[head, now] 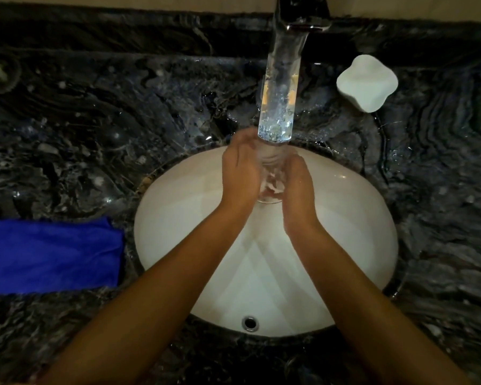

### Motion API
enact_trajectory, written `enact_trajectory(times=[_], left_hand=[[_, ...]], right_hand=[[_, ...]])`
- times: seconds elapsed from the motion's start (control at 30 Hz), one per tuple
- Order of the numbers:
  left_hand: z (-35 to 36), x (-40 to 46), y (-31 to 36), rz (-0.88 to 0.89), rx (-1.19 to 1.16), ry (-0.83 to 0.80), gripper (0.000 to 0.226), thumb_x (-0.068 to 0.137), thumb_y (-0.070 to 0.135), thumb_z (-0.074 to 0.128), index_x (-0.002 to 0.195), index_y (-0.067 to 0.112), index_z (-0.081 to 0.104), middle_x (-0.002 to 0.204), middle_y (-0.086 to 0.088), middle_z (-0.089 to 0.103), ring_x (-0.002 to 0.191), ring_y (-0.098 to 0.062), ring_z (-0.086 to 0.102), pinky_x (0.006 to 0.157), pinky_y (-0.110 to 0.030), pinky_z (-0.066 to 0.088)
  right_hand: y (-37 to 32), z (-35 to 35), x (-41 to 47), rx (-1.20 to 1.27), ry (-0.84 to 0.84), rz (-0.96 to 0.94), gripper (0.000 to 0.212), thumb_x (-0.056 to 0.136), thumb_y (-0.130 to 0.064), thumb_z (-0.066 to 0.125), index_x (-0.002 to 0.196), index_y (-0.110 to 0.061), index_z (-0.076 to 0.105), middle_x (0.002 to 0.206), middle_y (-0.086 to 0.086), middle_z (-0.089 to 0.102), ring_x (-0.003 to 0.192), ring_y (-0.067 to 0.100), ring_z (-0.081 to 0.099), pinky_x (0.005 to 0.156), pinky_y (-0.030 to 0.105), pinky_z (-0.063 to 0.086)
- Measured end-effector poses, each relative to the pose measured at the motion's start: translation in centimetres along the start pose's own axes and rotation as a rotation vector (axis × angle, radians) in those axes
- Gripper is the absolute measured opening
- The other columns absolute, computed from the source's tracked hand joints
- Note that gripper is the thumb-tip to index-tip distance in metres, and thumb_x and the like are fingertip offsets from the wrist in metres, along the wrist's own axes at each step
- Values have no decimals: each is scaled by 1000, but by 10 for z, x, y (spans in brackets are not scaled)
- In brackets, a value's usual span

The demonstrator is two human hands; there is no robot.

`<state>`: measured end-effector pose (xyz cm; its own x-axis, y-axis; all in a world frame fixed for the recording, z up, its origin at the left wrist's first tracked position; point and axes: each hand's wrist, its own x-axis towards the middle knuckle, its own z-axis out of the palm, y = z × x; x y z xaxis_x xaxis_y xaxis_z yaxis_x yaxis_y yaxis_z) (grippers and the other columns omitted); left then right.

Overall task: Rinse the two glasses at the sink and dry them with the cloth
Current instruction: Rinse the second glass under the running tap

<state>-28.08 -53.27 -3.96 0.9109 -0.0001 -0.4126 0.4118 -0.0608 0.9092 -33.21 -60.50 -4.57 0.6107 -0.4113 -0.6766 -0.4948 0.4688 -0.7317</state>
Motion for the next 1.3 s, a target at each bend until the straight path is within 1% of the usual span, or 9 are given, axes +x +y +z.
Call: enact_trajectory(times=[0.2, 0.3, 0.43, 0.57, 0.63, 0.8, 0.97, 1.13, 1.3], left_hand=[[2, -7, 4, 48, -62, 64, 26, 105, 3, 41, 104, 16, 63, 94, -5, 70, 84, -16, 68, 75, -34, 55], [1, -14, 4, 120, 35, 4, 18, 105, 15, 52, 118, 15, 65, 103, 1, 72, 94, -10, 69, 82, -30, 56], [-22, -9, 0, 176, 215, -207, 30, 91, 26, 73, 120, 18, 67, 107, 2, 75, 98, -10, 73, 83, -27, 58], [-33, -2, 13, 47, 123, -336, 10, 86, 27, 71, 97, 26, 71, 77, 12, 73, 66, 0, 68, 56, -16, 50], [-31, -3, 17, 37, 93, -266, 8, 85, 26, 71, 93, 25, 71, 70, 11, 70, 58, -1, 64, 50, -17, 47], [-28, -6, 10, 147, 79, -58, 18, 91, 27, 68, 104, 40, 68, 102, 9, 76, 97, -11, 73, 83, -34, 61], [-22, -16, 8, 14, -10, 40, 16, 101, 21, 59, 110, 21, 73, 103, -1, 76, 94, -10, 72, 77, -23, 57], [-34, 1, 10, -200, -63, 23, 24, 97, 19, 53, 105, 19, 76, 102, -3, 78, 94, -19, 75, 71, -32, 56], [-33, 10, 10, -446, 75, -192, 29, 101, 28, 56, 118, 10, 70, 113, -15, 75, 101, -37, 74, 74, -52, 65]], right_hand=[[-5, -4, -4, -349, -40, -329, 31, 112, -34, 36, 109, -23, 65, 88, -8, 70, 71, -7, 65, 62, 15, 49], [-28, -1, 2, -404, -80, -81, 41, 111, -41, 39, 84, -23, 64, 85, 4, 74, 60, -2, 68, 56, 19, 54], [-43, -13, 16, -336, -394, 133, 50, 109, -47, 36, 104, -10, 69, 88, 17, 74, 73, 34, 71, 58, 35, 55], [-43, -21, 34, -277, -710, 236, 62, 107, -53, 28, 126, -7, 66, 100, 29, 69, 85, 42, 69, 64, 38, 57], [-42, -15, 37, -246, -685, 243, 61, 105, -54, 31, 125, -10, 69, 104, 24, 69, 85, 39, 70, 76, 45, 54], [-29, -5, 28, 56, -381, 110, 49, 105, -38, 44, 135, -2, 59, 124, 18, 71, 99, 33, 73, 66, 35, 58], [-28, -6, 8, -426, -158, -279, 28, 104, -40, 43, 110, -22, 63, 97, -1, 74, 65, -1, 67, 53, 21, 50], [-33, -19, 7, -442, -344, -220, 36, 96, -44, 49, 109, -16, 68, 76, 18, 73, 61, 33, 69, 46, 30, 45], [-25, -37, 18, -874, -245, -558, 24, 88, -31, 61, 105, -15, 64, 82, 5, 72, 69, 26, 69, 61, 41, 54]])
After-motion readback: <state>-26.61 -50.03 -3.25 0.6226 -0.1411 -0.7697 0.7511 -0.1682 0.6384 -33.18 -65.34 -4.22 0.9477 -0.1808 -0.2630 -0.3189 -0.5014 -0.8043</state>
